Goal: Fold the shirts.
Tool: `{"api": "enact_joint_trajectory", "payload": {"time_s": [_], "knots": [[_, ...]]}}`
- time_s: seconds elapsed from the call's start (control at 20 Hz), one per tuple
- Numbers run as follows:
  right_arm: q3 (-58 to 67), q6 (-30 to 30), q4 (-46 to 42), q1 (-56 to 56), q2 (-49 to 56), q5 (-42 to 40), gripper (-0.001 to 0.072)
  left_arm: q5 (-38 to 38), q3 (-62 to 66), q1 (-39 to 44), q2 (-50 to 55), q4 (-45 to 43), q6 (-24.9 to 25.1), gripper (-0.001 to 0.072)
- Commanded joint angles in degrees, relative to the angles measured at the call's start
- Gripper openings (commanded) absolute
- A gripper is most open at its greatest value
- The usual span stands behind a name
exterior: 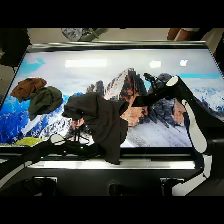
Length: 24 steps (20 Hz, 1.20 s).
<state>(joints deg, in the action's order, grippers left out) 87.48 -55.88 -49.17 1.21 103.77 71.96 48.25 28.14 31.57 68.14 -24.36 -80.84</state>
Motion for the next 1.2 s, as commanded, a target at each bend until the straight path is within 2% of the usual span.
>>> {"api": "enact_joint_trajectory", "payload": {"time_s": [0.0, 0.1, 0.15, 0.2, 0.25, 0.4, 0.55, 0.6, 0.65, 0.75, 0.85, 0.95, 1.05, 1.15], "knots": [[0.0, 0.28, 2.01, 0.61, 1.88, 0.24, 0.0709, -4.59, 3.74, 7.78, 5.9, 4.07, 0.9, 0.0715], [0.0, 0.68, 2.05, 2.25, 2.1, -0.87, 0.0709, -6.82, 5.44, 9.03, 8.0, 4.07, 0.66, 0.0547], [0.0, 0.66, 2.1, 3.32, 2.25, -2.12, 0.071, -7.74, 5.75, 9.16, 8.57, 4.07, 0.2, 0.0389], [0.0, 0.63, 2.1, 4.46, 2.38, -4.35, 0.0711, -8.35, 5.73, 9.14, 8.76, 4.04, -0.5, 0.0138], [0.0, 0.61, 2.16, 5.51, 2.6, -7.04, 0.0712, -8.41, 5.75, 9.11, 8.7, 4.02, -0.13, 0.0033], [0.0, 0.59, 4.61, 7.28, 3.37, -12.33, 0.0712, -7.54, 5.73, 9.11, 8.2, 2.69, -0.11, 0.0032], [0.0, -0.85, 5.09, 7.74, 5.01, -13.94, 0.0703, -7.15, 5.73, 9.11, 7.04, 1.44, -0.17, 0.0031], [0.0, -0.87, 5.05, 7.74, 5.57, -14.14, 0.0673, -7.15, 5.75, 9.11, 6.51, 1.44, -0.17, 0.0031], [0.0, -0.63, 4.96, 7.74, 5.99, -14.78, 0.0553, -7.15, 5.73, 9.11, 5.92, 1.44, -0.17, 0.0031], [0.0, -0.31, 5.01, 7.74, 6.12, -16.61, 0.005, -7.15, 5.75, 9.09, 4.87, 1.42, -0.17, 0.0031], [0.31, 2.89, 4.96, 7.45, 5.42, -16.79, 0.0042, -7.19, 5.75, 8.66, 3.58, -0.37, -0.15, 0.003], [0.61, 7.72, 3.04, 6.38, 2.01, -16.17, 0.0042, -5.38, 6.6, 4.66, 0.24, -7.3, -0.2, 0.0028], [1.64, 8.83, -2.67, 4.55, -4.94, -16.44, 0.0042, 1.57, 11.65, -3.65, -5.53, -17.2, -0.22, 0.0028], [4.63, 10.64, -8.63, 2.21, -14.49, -17.05, 0.0042, 8.52, 22.43, -13.81, -12.74, -25.88, -0.48, 0.0028]]}}
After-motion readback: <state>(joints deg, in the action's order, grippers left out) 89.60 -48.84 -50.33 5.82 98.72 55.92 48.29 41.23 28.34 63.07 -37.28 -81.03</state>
